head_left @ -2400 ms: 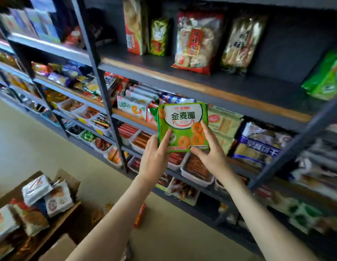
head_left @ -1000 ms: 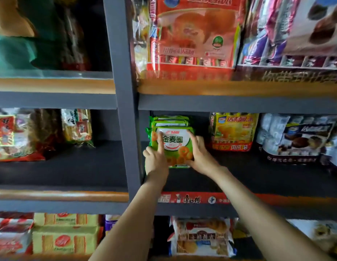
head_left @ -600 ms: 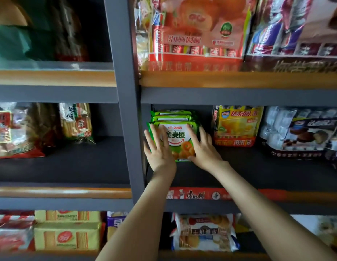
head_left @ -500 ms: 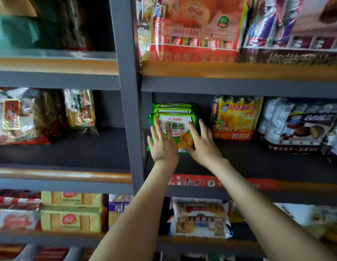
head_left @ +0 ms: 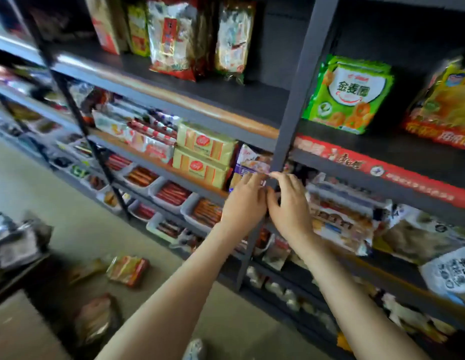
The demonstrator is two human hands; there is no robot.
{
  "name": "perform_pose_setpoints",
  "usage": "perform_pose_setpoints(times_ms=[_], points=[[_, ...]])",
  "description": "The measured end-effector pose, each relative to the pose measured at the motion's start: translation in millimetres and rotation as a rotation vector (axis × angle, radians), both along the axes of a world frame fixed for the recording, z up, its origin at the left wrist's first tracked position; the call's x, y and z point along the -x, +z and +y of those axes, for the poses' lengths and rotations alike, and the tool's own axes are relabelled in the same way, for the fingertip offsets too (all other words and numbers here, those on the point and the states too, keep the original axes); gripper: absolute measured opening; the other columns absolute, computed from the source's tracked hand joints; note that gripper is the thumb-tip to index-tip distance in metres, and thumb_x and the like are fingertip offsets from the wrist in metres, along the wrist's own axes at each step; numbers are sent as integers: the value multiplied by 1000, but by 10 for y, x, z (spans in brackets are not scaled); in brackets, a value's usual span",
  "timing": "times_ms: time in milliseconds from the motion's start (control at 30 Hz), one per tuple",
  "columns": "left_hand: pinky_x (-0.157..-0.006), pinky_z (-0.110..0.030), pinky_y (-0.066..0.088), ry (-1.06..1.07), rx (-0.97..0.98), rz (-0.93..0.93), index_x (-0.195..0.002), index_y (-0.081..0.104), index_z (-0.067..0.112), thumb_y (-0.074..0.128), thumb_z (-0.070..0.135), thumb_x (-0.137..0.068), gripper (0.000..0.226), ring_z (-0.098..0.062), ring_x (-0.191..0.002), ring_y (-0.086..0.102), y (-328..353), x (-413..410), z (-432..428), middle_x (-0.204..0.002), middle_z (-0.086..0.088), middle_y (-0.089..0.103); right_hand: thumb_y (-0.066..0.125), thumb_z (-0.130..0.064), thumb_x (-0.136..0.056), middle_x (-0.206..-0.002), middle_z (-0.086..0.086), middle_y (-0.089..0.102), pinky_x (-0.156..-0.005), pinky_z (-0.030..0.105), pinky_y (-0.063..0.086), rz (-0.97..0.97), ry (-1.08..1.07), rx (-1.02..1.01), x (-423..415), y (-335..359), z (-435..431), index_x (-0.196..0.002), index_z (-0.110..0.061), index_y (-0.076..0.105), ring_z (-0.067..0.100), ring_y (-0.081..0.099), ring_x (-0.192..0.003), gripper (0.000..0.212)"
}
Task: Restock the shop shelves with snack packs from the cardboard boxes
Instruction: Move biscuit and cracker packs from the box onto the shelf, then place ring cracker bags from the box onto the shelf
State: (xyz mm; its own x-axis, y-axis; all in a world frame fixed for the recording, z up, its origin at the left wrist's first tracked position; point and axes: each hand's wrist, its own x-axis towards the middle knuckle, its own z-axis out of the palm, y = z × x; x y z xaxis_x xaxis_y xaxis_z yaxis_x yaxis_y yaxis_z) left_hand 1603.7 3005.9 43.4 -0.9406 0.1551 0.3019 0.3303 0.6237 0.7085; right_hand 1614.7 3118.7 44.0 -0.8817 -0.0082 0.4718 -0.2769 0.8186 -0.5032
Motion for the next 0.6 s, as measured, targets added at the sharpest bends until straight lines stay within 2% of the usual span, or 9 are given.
perform_pose_setpoints(times_ms=[200, 433, 500, 600], points=[[-85, -39, 46, 286, 106, -298, -127, 52, 14, 44, 16, -95, 33, -31, -110, 56, -871, -265, -1480, -123, -11, 57, 54, -12, -93, -125, 11, 56, -94, 37, 40, -359, 338, -56, 90, -785, -1360, -124, -9, 57, 29, 50, -117, 31], [-81, -39, 46, 746, 68, -674, -111, 54, 12, 42, 23, -96, 22, -33, -105, 57, -1992, -765, -3531, -112, -12, 58, 56, -17, -93, -123, 13, 56, -99, 36, 37, -666, 582, -210, 341, -1783, -3353, -123, -7, 56, 29, 50, -118, 32], [-84, -39, 45, 849, 43, -792, -114, 52, 12, 40, 25, -98, 24, -33, -109, 55, -2258, -880, -4080, -117, -12, 56, 57, -18, -93, -123, 12, 55, -100, 37, 38, -735, 645, -257, 425, -2073, -3955, -125, -7, 55, 29, 49, -119, 34], [-91, -40, 43, 955, 25, -960, -128, 47, 12, 42, 24, -97, 33, -34, -117, 51, -2648, -995, -4773, -126, -13, 51, 55, -20, -94, -127, 11, 51, -100, 35, 36, -840, 703, -315, 503, -2463, -4785, -129, -8, 51, 27, 46, -121, 37]])
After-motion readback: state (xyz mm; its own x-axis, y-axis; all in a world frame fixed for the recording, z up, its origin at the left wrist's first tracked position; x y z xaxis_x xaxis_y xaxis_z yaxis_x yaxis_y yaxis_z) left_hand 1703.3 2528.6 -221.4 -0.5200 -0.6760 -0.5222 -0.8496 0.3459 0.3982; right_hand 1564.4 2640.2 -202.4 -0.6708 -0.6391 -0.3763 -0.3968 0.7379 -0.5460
